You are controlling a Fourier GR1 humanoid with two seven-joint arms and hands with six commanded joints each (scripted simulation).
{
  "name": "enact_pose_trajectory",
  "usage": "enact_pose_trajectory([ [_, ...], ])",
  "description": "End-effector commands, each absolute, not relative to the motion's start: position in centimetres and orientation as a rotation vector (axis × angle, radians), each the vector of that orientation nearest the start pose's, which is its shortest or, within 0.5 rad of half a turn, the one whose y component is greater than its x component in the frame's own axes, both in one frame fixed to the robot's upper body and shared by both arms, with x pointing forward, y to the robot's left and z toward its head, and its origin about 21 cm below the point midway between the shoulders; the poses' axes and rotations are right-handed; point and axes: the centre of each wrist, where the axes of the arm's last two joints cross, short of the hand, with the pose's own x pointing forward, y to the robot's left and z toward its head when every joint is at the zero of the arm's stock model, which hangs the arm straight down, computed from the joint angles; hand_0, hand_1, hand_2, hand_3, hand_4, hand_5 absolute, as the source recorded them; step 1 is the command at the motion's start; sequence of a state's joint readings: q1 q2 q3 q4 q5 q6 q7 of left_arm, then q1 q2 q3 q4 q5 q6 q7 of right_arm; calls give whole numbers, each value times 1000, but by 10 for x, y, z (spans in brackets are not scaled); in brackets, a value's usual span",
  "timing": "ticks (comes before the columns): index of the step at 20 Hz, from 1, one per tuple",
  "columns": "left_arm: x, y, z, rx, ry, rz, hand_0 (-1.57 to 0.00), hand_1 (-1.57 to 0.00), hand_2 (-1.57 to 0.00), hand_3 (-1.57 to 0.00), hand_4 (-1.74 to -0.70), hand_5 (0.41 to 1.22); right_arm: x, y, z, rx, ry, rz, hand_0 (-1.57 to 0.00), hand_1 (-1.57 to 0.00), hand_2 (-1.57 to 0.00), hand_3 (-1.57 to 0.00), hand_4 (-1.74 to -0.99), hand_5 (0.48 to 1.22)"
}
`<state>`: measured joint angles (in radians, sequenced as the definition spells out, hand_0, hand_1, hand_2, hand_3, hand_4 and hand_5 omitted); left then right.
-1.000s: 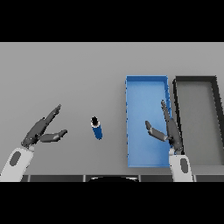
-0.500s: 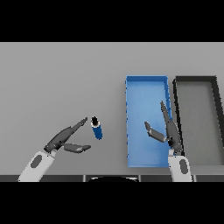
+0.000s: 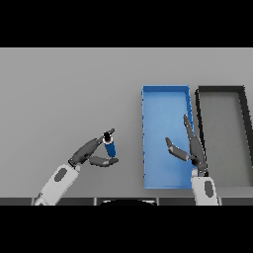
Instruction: Pick up the blue pipe and place it into the blue bin.
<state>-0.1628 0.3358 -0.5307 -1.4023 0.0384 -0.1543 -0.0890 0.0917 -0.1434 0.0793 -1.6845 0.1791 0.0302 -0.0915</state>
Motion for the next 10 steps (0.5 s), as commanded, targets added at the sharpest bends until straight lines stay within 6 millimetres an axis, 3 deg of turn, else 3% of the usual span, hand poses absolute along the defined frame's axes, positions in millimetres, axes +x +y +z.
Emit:
enact_pose_trajectory([
  [1, 256, 186, -22, -263, -1428, -819, 1, 1, 1, 1, -1076, 435, 221, -249, 10, -161, -1674, 324, 1, 1, 1, 1, -1220, 639],
  [4, 257, 175, -30, -282, -1430, -820, 1, 1, 1, 1, -1062, 420, 223, -251, 15, -174, -1683, 324, 1, 1, 1, 1, -1214, 645],
  [7, 260, 165, -33, -326, -1453, -796, 1, 1, 1, 1, -1107, 463, 223, -253, 15, -181, -1676, 331, 1, 1, 1, 1, -1207, 650],
  [9, 260, 160, -35, -378, -1464, -725, 1, -41, -151, -121, -1186, 550, 222, -254, 14, -186, -1680, 334, 1, 1, 1, 1, -1213, 655],
  [10, 260, 155, -35, -404, -1463, -699, -10, -156, -308, -276, -1243, 613, 222, -250, 12, -173, -1679, 330, 1, 1, 1, 1, -1217, 655],
])
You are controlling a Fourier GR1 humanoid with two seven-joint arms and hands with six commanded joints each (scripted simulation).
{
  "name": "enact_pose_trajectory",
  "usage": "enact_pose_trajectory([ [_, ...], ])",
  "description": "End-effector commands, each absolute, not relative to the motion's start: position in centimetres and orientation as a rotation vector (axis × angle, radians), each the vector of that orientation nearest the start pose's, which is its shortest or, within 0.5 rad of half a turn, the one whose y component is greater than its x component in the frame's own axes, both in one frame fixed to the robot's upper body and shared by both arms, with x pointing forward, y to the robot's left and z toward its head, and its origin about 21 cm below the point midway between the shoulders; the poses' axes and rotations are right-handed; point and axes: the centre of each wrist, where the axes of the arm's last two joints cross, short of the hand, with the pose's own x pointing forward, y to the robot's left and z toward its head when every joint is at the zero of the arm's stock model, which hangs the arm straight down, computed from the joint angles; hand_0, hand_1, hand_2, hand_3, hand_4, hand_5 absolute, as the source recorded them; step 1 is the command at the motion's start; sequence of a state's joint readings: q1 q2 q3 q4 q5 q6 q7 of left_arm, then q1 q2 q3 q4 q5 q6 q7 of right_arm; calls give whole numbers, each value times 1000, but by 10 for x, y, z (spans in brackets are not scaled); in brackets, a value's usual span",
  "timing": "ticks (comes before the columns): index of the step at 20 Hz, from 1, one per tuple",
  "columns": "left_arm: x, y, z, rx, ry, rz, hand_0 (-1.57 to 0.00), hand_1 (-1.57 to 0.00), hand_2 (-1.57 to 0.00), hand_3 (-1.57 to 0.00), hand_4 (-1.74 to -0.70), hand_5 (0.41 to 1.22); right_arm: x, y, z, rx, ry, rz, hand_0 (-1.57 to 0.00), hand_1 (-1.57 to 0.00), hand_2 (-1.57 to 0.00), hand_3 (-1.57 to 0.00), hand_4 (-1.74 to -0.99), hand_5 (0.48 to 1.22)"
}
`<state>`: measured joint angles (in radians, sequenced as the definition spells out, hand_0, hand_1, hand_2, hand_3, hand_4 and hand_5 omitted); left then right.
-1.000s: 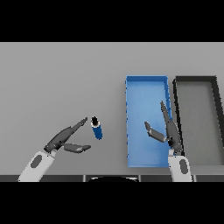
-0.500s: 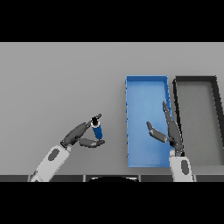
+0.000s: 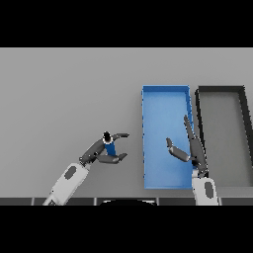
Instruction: Pick up the blue pipe and place it into the blue bin.
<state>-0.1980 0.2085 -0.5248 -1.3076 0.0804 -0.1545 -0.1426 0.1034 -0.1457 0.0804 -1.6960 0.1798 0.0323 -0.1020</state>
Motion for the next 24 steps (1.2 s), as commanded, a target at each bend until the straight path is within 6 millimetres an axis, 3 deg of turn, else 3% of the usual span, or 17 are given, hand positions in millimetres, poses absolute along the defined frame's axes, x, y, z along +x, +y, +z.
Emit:
enact_pose_trajectory([
  [1, 257, 153, -37, -432, -1472, -661, -125, -319, -485, -535, -1281, 735, 223, -250, 12, -176, -1675, 325, 1, 1, 1, 1, -1220, 656],
  [3, 257, 151, -37, -435, -1475, -641, -602, -752, -865, -908, -1439, 910, 222, -254, 11, -185, -1675, 324, 1, 1, 1, 1, -1219, 657],
  [6, 255, 143, -36, -457, -1476, -655, -1075, -1151, -1210, -1194, -1580, 1062, 222, -251, 11, -162, -1674, 315, 1, 1, 1, 1, -1233, 660],
  [9, 253, 142, -34, -429, -1514, -675, -1317, -1356, -1386, -1378, -1513, 1139, 225, -246, 12, -157, -1674, 317, 1, 1, 1, 1, -1222, 646],
  [15, 254, 127, -9, -479, -1669, -638, -1504, -1515, -1522, -1520, -1471, 1200, 225, -249, 10, -144, -1659, 306, 1, 1, 1, 1, -1229, 633],
  [20, 262, 116, 29, -549, -1737, -664, -1549, -1553, -1555, -1554, -1466, 1214, 231, -250, 13, -185, -1654, 335, 1, 1, 1, 1, -1194, 642],
  [24, 258, 110, 47, -583, -1750, -711, -1562, -1563, -1564, -1564, -1467, 1218, 226, -253, 14, -202, -1668, 347, 1, 1, 1, 1, -1161, 644],
])
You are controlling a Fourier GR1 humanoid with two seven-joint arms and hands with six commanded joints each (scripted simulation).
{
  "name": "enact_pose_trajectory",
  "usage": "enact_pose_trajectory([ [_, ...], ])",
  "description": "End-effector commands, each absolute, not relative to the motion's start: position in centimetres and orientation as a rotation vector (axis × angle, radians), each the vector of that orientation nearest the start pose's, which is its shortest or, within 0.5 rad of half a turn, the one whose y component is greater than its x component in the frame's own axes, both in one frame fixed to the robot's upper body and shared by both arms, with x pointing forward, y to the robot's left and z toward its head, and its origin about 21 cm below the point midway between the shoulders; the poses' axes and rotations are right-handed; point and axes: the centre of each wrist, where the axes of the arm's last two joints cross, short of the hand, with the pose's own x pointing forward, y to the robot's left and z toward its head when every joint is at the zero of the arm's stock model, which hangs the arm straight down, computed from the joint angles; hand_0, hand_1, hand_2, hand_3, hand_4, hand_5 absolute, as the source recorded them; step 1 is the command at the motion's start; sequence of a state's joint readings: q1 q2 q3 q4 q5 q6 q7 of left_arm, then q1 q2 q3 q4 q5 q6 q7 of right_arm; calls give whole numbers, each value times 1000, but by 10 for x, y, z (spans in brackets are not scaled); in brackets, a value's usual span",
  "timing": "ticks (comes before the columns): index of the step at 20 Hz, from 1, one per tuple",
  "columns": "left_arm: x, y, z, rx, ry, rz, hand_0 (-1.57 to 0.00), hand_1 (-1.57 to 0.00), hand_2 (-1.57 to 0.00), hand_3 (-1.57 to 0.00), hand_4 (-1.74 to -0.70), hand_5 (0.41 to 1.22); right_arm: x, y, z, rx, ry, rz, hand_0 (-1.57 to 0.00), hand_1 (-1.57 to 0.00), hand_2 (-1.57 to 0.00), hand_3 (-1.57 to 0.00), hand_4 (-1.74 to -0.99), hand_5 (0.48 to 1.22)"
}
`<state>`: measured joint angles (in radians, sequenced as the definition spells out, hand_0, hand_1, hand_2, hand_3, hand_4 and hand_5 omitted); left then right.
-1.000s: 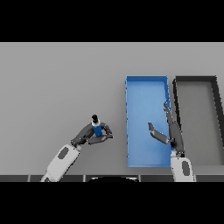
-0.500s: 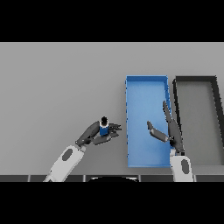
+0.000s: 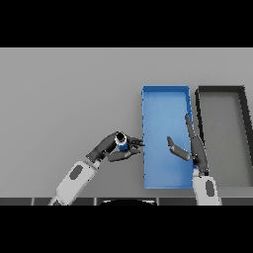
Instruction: Pick up the blue pipe and place it into the blue bin.
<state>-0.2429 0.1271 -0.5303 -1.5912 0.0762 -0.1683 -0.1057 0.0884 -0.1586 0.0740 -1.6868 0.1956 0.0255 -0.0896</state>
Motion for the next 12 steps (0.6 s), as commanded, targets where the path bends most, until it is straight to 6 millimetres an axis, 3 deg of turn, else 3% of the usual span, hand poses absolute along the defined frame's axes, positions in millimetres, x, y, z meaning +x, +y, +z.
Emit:
enact_pose_trajectory([
  [1, 257, 108, 48, -578, -1731, -725, -1564, -1565, -1566, -1566, -1466, 1219, 226, -253, 13, -201, -1669, 339, 1, 1, 1, 1, -1158, 643],
  [3, 260, 106, 50, -564, -1724, -728, -1566, -1567, -1568, -1568, -1467, 1220, 225, -255, 13, -194, -1669, 342, 1, 1, 1, 1, -1151, 643],
  [4, 263, 106, 50, -554, -1727, -729, -1567, -1568, -1568, -1568, -1466, 1220, 215, -250, 8, -215, -1676, 317, 1, 1, 1, 1, -1145, 643],
  [7, 261, 110, 45, -562, -1734, -723, -1569, -1569, -1570, -1570, -1466, 1220, 162, -220, -4, -364, -1668, 148, 1, 1, 1, 1, -1138, 643],
  [9, 263, 109, 47, -559, -1737, -723, -1570, -1570, -1570, -1570, -1466, 1220, 121, -194, -7, -508, -1626, 11, 1, 1, 1, 1, -1188, 643],
  [11, 261, 105, 48, -567, -1732, -732, -1570, -1570, -1570, -1570, -1467, 1220, 100, -177, -5, -576, -1597, -61, 1, 1, -2, 1, -1184, 642],
  [12, 260, 108, 45, -567, -1733, -734, -1570, -1570, -1571, -1571, -1467, 1220, 97, -178, 2, -599, -1613, -82, 1, 1, -20, 1, -1187, 642],
])
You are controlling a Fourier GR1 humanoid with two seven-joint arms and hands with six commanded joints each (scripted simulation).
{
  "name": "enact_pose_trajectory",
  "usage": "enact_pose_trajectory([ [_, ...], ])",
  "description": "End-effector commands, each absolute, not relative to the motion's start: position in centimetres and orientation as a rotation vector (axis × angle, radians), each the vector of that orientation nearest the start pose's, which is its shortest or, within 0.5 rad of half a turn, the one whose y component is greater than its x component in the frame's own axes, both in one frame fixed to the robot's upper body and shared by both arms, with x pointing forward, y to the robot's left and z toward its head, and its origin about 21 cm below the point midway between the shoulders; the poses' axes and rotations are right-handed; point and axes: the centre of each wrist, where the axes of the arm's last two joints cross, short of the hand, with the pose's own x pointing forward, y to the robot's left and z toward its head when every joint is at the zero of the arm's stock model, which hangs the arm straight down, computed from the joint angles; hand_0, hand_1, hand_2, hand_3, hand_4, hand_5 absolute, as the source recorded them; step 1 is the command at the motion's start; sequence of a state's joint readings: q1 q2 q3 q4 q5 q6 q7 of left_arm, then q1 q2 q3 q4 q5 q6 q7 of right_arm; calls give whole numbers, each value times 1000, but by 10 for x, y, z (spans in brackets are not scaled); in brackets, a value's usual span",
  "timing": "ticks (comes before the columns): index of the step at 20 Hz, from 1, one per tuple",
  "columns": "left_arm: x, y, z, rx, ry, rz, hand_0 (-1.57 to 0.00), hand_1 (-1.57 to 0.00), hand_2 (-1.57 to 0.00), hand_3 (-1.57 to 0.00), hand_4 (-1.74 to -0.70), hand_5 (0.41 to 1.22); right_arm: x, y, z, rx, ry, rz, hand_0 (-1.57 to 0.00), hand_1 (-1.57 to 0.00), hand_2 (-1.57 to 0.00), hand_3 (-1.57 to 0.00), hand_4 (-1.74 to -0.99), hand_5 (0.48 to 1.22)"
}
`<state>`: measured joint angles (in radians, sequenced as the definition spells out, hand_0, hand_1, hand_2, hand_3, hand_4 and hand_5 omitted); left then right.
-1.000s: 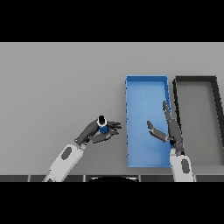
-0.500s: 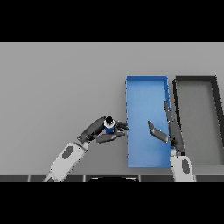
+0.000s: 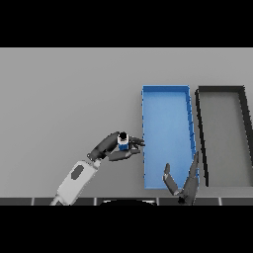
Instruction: Pick up the blue pipe and place it into the blue bin.
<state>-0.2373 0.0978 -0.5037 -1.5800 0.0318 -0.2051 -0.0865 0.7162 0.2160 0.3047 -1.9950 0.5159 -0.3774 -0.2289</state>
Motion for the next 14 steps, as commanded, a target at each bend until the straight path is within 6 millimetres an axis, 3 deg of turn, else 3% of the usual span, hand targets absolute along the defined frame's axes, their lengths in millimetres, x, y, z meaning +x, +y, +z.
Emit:
enact_pose_trajectory([
  [1, 262, 106, 45, -565, -1725, -742, -1571, -1571, -1571, -1571, -1467, 1221, 97, -177, 8, -536, -1681, -112, 1, -2, -41, 1, -1195, 648],
  [3, 258, 107, 45, -576, -1731, -746, -1571, -1571, -1571, -1571, -1467, 1221, 100, -175, 26, -339, -1756, -131, 1, -22, -89, -1, -1202, 624],
  [7, 256, 103, 48, -582, -1730, -750, -1571, -1571, -1571, -1571, -1467, 1221, 106, -180, 51, -68, -1675, 56, 1, -18, -117, 0, -1228, 588],
  [11, 256, 102, 48, -564, -1730, -764, -1571, -1571, -1571, -1571, -1467, 1221, 132, -174, 90, 35, -1693, 232, 1, -7, -99, 0, -1261, 560],
  [14, 264, 105, 54, -548, -1721, -769, -1571, -1571, -1571, -1571, -1467, 1221, 152, -158, 115, 68, -1703, 384, 1, -3, -66, 1, -1291, 558],
])
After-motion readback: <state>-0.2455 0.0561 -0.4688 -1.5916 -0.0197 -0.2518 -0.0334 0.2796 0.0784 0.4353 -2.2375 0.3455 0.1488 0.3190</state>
